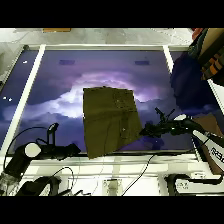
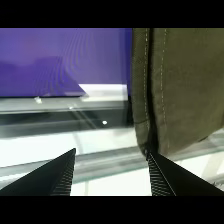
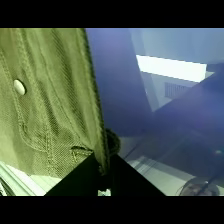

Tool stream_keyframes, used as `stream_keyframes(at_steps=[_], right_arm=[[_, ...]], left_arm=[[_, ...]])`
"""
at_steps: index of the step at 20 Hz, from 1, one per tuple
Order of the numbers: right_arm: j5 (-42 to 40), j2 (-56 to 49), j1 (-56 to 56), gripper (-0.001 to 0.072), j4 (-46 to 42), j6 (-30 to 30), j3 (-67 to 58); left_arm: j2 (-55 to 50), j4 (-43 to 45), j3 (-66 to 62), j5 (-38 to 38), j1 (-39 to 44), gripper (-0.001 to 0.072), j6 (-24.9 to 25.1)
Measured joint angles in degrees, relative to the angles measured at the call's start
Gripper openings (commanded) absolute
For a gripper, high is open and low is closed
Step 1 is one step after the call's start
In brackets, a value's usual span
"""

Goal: Fold the clothes and pants, and hang the long-sleeved shirts on hangers.

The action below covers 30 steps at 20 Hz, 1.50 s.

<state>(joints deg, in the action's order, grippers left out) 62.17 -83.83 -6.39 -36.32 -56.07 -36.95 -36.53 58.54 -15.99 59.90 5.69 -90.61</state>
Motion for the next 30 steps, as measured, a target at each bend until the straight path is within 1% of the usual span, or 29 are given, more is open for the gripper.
stream_keyframes(at_steps=[6,8,12,14,15,16,17,18,19,22,24,28,30], right_arm=[[2.3,0.0,0.0,0.0046,1.8,0.6,0.0],[2.6,0.0,0.0,0.0046,2.8,0.7,0.0],[2.7,0.0,0.0,0.0046,3.7,0.7,0.0],[2.8,0.0,0.0,0.0046,4.0,0.8,0.0],[2.9,0.0,0.0,0.0046,4.0,0.8,0.0],[3.1,0.0,0.0,0.0046,4.1,0.8,0.0],[3.3,0.0,0.0,0.0046,4.1,0.9,0.0],[3.7,0.0,0.0,0.0045,4.2,1.4,0.0],[4.4,0.0,0.0,0.0045,4.4,2.3,0.0],[7.3,1.8,0.0,0.0044,4.7,4.8,-0.2],[8.9,5.0,0.0,0.0044,4.7,5.9,-0.9],[11.0,16.4,0.0,0.0044,5.3,6.5,-4.3],[12.2,23.8,0.0,0.0045,7.9,5.9,-6.8]], left_arm=[[0.0,-5.9,2.8,-4.6,0.0,0.0523,3.1],[-0.4,-7.3,3.1,-6.2,0.3,0.0634,3.8],[-4.7,-8.6,3.5,-8.2,3.0,0.0621,4.5],[-8.2,-10.1,3.4,-10.1,5.6,0.048,5.2],[-9.9,-11.3,3.4,-10.9,6.9,0.0459,6.0],[-11.5,-12.9,3.4,-11.8,8.3,0.0458,7.4],[-12.9,-14.7,3.4,-12.4,9.4,0.0398,9.0],[-14.1,-16.7,3.4,-13.4,10.4,0.0172,10.8],[-14.9,-18.3,3.5,-14.4,11.1,0.0007,12.8],[-15.7,-22.4,2.3,-15.3,12.1,0.0007,18.2],[-15.0,-22.5,-0.5,-15.0,12.0,0.0007,21.8],[-9.7,-14.1,-11.4,-11.3,9.1,0.0007,25.3],[-5.2,-10.3,-18.7,-10.2,7.3,0.0008,26.2]])
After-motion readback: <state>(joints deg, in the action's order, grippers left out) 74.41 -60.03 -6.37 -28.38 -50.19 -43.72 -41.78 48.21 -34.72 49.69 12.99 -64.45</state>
